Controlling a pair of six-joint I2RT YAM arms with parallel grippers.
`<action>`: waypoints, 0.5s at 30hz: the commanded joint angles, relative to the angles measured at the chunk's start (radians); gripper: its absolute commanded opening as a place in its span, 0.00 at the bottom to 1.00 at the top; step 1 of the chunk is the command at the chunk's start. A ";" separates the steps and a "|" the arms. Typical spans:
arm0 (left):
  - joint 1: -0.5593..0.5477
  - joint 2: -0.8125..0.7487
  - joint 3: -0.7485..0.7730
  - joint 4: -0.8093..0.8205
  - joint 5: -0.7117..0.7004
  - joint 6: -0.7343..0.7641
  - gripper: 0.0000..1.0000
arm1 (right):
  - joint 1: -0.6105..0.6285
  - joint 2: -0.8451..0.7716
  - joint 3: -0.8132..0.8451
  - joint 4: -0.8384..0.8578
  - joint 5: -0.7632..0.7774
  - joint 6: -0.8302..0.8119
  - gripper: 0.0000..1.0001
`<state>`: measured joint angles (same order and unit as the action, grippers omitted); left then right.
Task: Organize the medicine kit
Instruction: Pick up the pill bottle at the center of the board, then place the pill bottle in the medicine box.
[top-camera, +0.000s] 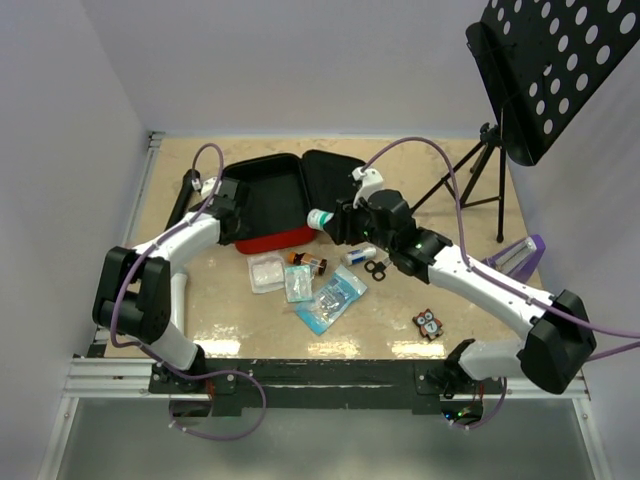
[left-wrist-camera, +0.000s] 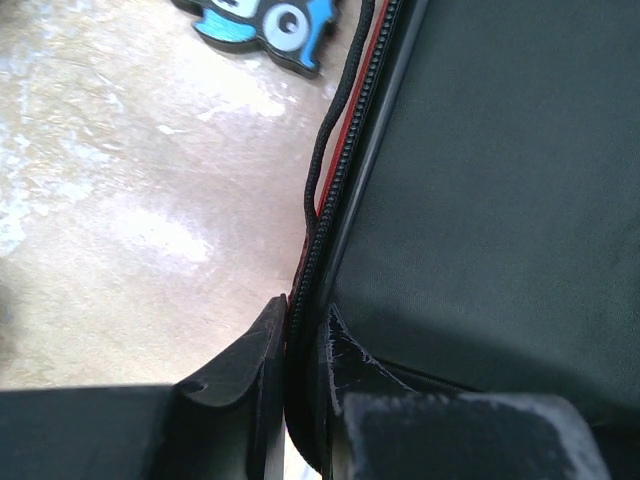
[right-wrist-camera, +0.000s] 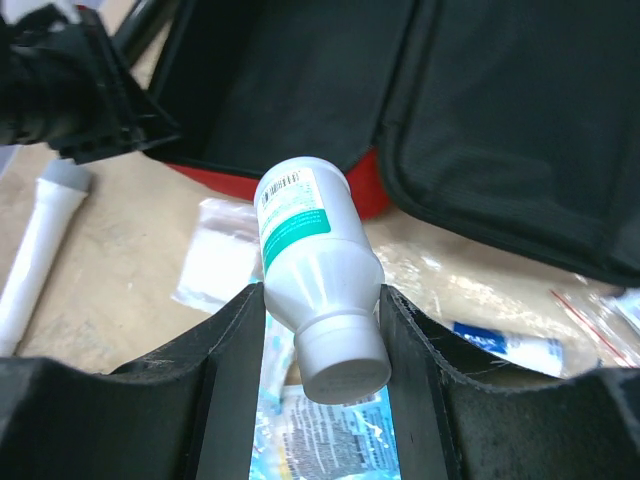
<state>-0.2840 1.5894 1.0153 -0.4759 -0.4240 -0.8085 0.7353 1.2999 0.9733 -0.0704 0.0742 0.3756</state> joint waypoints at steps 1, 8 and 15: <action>-0.043 -0.025 0.000 0.114 0.036 -0.003 0.00 | 0.006 0.022 0.083 0.095 -0.092 -0.023 0.00; -0.049 -0.037 -0.049 0.154 0.071 0.055 0.00 | 0.006 0.189 0.224 0.136 -0.109 -0.037 0.00; -0.050 -0.103 -0.018 0.137 0.077 0.072 0.23 | 0.004 0.401 0.396 0.124 -0.087 -0.052 0.00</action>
<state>-0.3279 1.5639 0.9699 -0.4038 -0.4065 -0.7368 0.7387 1.6310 1.2480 0.0006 -0.0162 0.3511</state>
